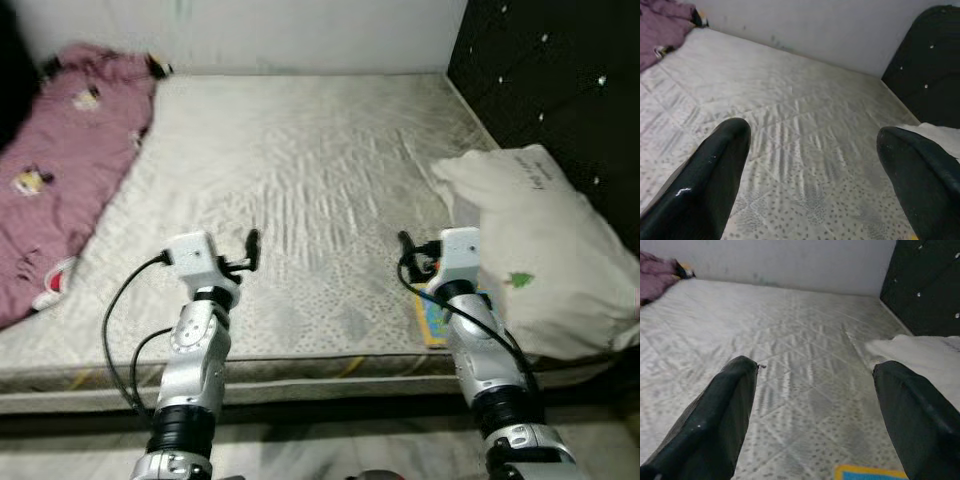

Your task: Clean up the room

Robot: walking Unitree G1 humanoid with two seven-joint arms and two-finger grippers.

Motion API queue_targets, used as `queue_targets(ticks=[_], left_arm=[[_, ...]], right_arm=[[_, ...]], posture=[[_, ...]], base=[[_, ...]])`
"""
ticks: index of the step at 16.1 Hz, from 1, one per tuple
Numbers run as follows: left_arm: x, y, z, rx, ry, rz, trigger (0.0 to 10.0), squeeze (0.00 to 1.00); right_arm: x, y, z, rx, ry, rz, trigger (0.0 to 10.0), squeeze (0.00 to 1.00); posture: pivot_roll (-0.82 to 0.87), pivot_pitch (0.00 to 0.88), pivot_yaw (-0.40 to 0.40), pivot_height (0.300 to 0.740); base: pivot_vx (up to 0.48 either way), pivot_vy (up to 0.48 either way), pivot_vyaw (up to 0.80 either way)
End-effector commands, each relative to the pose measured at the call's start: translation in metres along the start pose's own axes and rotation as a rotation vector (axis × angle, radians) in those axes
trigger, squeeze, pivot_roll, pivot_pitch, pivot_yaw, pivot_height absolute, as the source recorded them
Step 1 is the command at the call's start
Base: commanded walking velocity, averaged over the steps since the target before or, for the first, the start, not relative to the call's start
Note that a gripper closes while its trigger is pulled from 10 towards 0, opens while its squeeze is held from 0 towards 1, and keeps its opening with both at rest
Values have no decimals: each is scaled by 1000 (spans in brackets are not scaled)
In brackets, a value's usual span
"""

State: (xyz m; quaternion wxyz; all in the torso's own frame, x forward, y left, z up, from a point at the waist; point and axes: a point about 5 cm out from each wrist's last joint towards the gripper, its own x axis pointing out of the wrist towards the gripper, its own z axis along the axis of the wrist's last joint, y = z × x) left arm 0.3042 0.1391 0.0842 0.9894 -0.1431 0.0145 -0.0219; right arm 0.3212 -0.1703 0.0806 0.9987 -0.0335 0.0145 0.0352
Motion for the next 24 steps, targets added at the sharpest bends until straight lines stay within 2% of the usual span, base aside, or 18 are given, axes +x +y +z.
queue_targets(ticks=[1, 8, 13, 18, 24], left_arm=[[0, 7, 4, 17, -13, 11, 10000, 0], [0, 6, 3, 20, -1, 11, 10000, 0], [0, 5, 1, -1, 2, 32, 10000, 0], [3, 3, 1, -14, 9, 17, 10000, 0], [3, 1, 1, -15, 8, 10, 10000, 0]], right_arm=[[1, 5, 0, 7, 3, 9, 10000, 0], [1, 2, -1, 1, 9, -3, 10000, 0], [2, 2, -2, -4, 15, -3, 10000, 0], [2, 2, -2, -5, 20, -6, 10000, 0], [1, 1, -6, -15, 41, 2, 10000, 0]], posture=[[-18, 0, 13, 740], [-20, 0, 15, 740], [-19, 0, 15, 740], [-26, 0, 17, 740], [-28, 0, 15, 740]], base=[[277, 0, 0], [306, 0, 0], [0, 0, 0], [0, 443, -800], [0, 480, -307]])
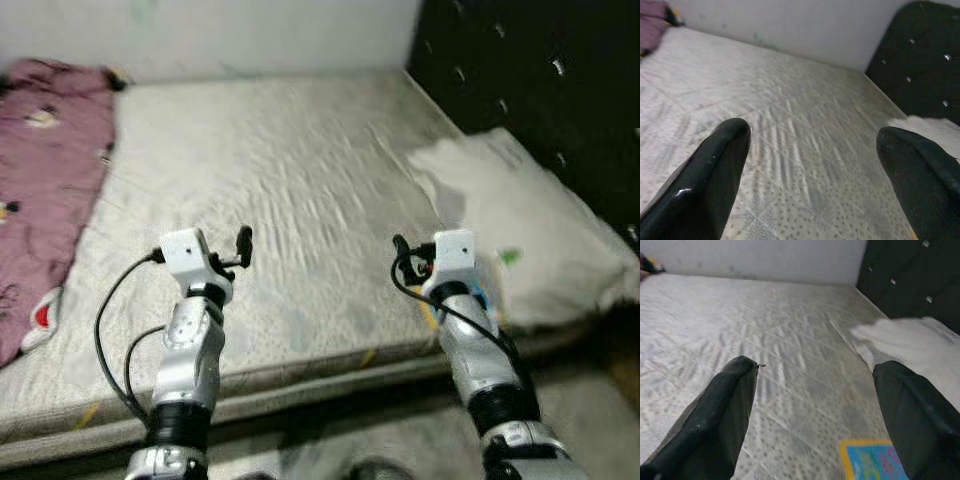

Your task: Clean up the room

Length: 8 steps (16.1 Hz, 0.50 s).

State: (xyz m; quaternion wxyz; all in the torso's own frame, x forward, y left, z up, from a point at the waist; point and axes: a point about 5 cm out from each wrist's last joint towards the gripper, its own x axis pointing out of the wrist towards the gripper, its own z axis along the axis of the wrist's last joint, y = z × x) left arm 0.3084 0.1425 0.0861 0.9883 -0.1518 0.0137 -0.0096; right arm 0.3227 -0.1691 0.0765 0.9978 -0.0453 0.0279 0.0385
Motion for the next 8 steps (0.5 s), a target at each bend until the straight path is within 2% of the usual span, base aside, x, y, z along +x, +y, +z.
queue_targets(ticks=[1, 3, 8], left_arm=[[-1, -2, -2, 2, 14, -14, 10000, 0], [0, -3, -2, 2, 12, -14, 10000, 0], [-1, -3, -3, 4, 11, -10, 10000, 0]], right_arm=[[-1, 2, -3, 7, 19, 1, 10000, 0], [-1, 3, -4, 5, 24, 7, 10000, 0], [-1, 3, -5, 0, 31, 14, 10000, 0]], posture=[[-28, 0, 14, 740], [-29, 0, 14, 740], [-30, 0, 13, 740]], base=[[0, 480, -469], [0, 480, -441], [0, 480, 0]])
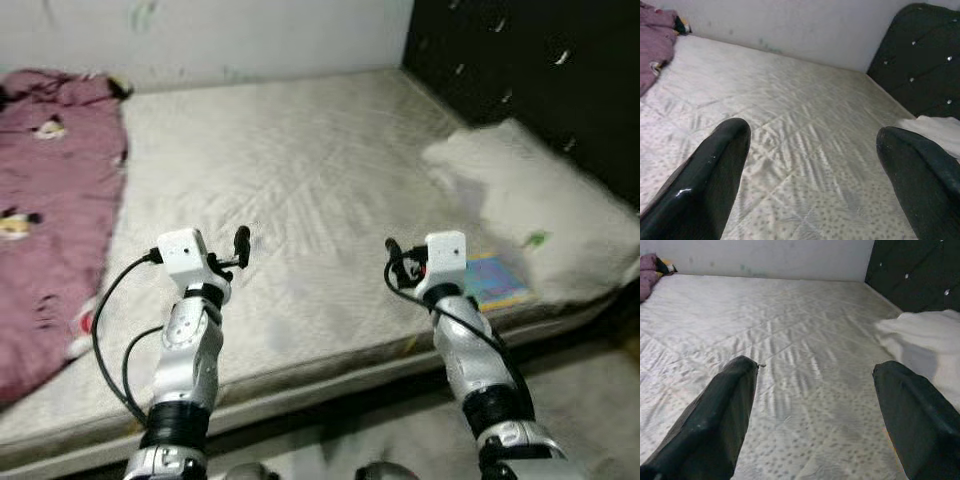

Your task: Clean up the room

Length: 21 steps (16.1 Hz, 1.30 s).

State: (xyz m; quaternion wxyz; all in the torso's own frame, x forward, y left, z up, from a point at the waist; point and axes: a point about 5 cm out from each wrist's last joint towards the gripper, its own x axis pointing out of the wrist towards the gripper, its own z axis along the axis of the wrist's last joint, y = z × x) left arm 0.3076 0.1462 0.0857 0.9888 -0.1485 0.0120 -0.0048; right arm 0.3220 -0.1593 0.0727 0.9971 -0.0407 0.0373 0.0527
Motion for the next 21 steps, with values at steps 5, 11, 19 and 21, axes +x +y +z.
queue_targets(ticks=[5, 11, 19, 21], left_arm=[[0, -6, -4, -1, 17, -15, 10000, 0], [0, -6, -5, 0, 24, -12, 10000, 0], [0, -4, -6, 13, 25, 2, 10000, 0], [0, -4, -6, 14, 24, 4, 10000, 0]], right_arm=[[-2, -4, -2, 2, 8, 9, 10000, 0], [-2, -3, -2, -10, 6, 17, 10000, 0], [-3, -1, -3, -20, 9, 41, 10000, 0], [-2, 0, -2, -22, 7, 44, 10000, 0]], posture=[[-29, 0, 13, 740], [-32, 0, 12, 740], [-30, 0, 11, 740], [-29, 0, 11, 740]], base=[[0, 480, 0], [0, 480, 0], [0, 480, 0], [0, 480, 0]])
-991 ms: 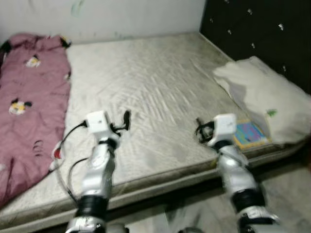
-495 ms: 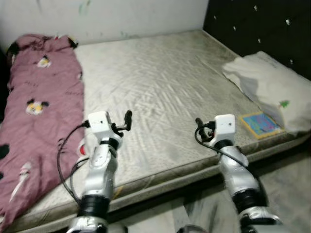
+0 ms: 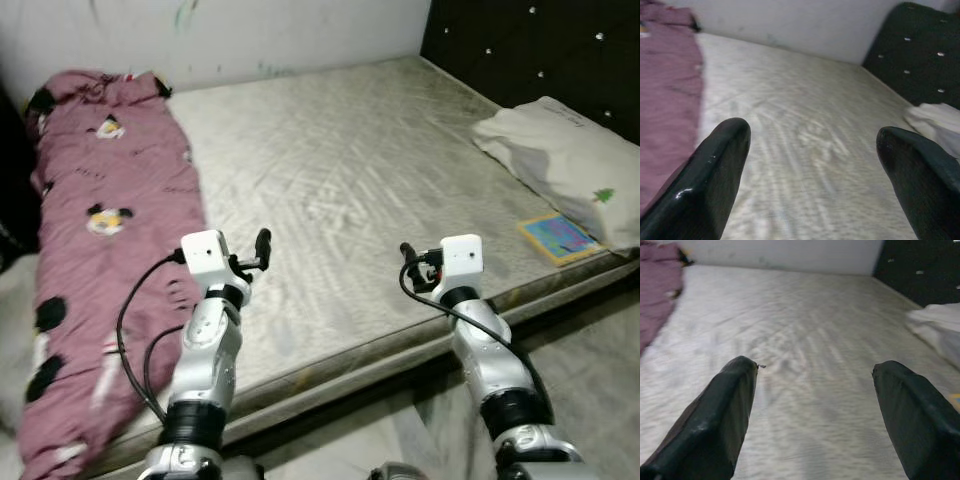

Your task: Clean up the room

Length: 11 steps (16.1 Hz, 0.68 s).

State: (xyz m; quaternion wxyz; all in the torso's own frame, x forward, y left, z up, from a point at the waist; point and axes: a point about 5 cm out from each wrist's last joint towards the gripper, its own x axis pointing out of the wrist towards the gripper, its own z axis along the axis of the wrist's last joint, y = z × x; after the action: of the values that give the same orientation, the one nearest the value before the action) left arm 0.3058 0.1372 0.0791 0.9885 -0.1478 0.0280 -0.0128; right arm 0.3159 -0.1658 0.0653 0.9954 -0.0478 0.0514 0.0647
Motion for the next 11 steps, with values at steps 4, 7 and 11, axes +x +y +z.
queue_targets(ticks=[4, 7, 11], left_arm=[[1, 4, 3, 16, -9, 19, 10000, 0], [-5, 14, 2, 77, -19, 50, 10000, 0], [-25, 33, -6, 115, 13, 106, 10000, 0]], right_arm=[[4, 5, 7, -5, -22, 25, 10000, 0], [4, 3, 10, 1, -46, 12, 10000, 0], [-9, -4, 6, 15, -60, -20, 10000, 0]], posture=[[-27, 0, 10, 740], [-23, 0, 19, 740], [-10, 0, 18, 740]], base=[[0, 480, 0], [0, 462, 0], [0, 0, 0]])
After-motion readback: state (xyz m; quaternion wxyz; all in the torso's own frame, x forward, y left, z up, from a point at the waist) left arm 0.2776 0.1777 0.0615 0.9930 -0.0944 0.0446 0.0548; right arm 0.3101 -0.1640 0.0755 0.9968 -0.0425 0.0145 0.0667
